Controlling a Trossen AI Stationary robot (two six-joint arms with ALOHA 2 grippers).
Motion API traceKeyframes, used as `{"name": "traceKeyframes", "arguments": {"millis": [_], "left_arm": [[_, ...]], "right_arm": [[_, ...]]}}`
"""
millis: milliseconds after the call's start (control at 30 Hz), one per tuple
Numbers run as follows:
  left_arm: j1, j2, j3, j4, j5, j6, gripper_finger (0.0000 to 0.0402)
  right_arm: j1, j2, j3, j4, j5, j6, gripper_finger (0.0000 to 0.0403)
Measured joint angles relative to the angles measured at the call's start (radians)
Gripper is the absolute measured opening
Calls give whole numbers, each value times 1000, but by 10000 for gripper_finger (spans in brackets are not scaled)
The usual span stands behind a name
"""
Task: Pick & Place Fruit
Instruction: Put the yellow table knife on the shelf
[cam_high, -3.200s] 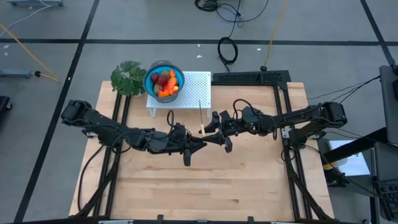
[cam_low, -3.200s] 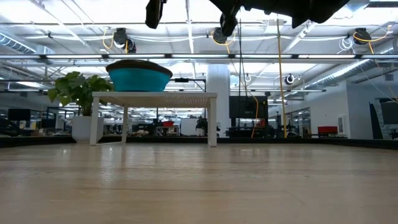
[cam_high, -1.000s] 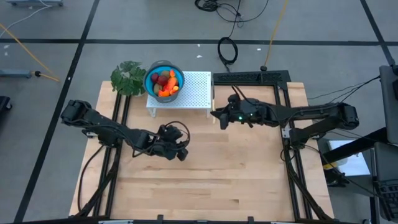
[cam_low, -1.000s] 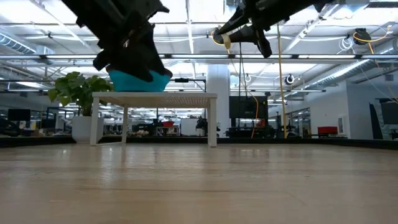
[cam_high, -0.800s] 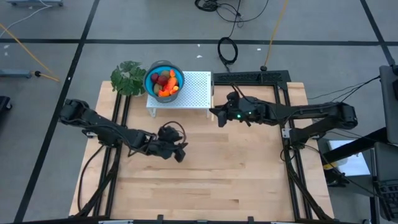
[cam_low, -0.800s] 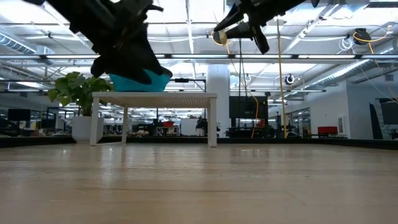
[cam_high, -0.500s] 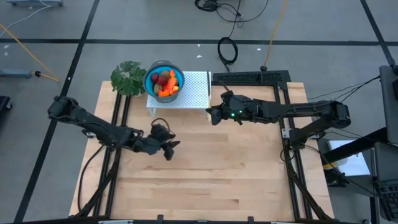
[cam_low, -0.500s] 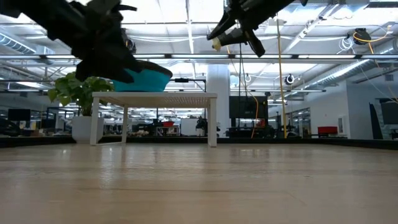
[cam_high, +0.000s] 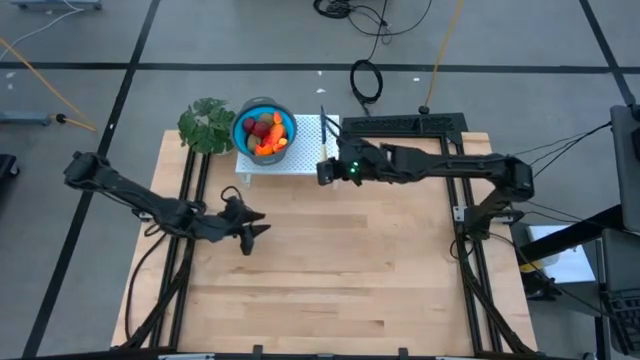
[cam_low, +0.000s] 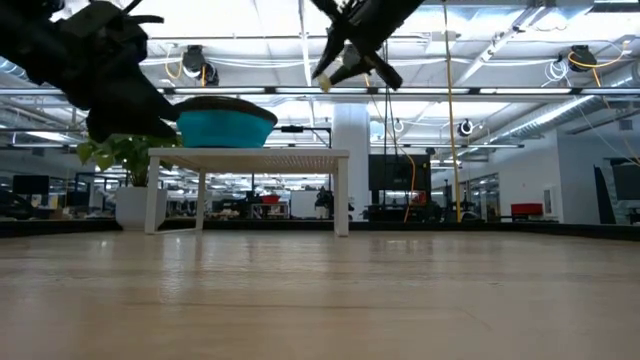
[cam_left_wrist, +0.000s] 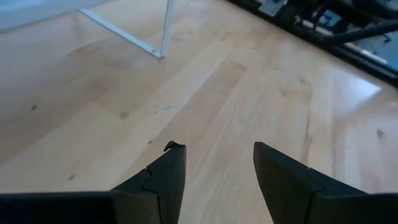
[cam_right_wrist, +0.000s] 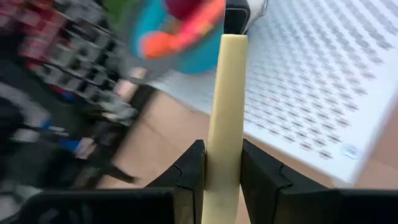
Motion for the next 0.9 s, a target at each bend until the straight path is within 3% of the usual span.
{"name": "traceKeyframes", "arguments": {"millis": [200,400,900], "left_arm": [[-3,-111,-86,76,25,61,186],[-3,-176,-130,72,52,96,186],[15,-195,-187,127,133,146,186]], "right_arm": [[-41,71,91,-126,-3,67,66],[-80,101,110,-138,-21,152,66],[-133,123,113,-57,-91,208,66]]}}
